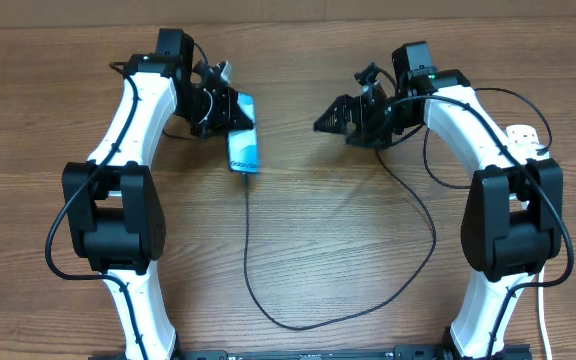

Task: Plug charger to phone and switch on socket
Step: 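Lower the phone with the plugged cable flat onto the table with both grippers, then release the phone with the right gripper and lift it away, then move the right gripper over to the white power strip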

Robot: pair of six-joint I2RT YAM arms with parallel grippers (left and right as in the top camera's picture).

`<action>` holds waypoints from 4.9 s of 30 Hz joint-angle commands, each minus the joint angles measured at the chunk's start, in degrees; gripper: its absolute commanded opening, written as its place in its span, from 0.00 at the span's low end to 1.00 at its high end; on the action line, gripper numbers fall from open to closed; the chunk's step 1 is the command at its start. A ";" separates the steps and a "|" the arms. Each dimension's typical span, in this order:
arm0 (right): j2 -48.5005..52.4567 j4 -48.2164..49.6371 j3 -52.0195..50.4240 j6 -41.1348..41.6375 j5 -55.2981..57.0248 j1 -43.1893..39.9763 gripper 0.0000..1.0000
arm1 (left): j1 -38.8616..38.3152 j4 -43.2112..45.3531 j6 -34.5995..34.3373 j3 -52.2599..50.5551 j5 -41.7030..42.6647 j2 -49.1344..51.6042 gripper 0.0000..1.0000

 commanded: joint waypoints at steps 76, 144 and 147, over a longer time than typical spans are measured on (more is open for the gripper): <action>-1.60 -4.96 1.05 -1.22 7.39 1.79 1.00 | -4.59 5.22 -0.90 -13.86 -17.64 -1.68 0.41; -19.69 -17.49 1.88 19.89 45.18 -36.06 1.00 | -1.99 -3.32 -11.85 -4.09 -26.69 -1.70 1.00; -19.63 -16.65 1.33 20.35 45.16 -40.44 1.00 | -1.97 -3.32 -11.85 -4.09 -26.69 -1.70 1.00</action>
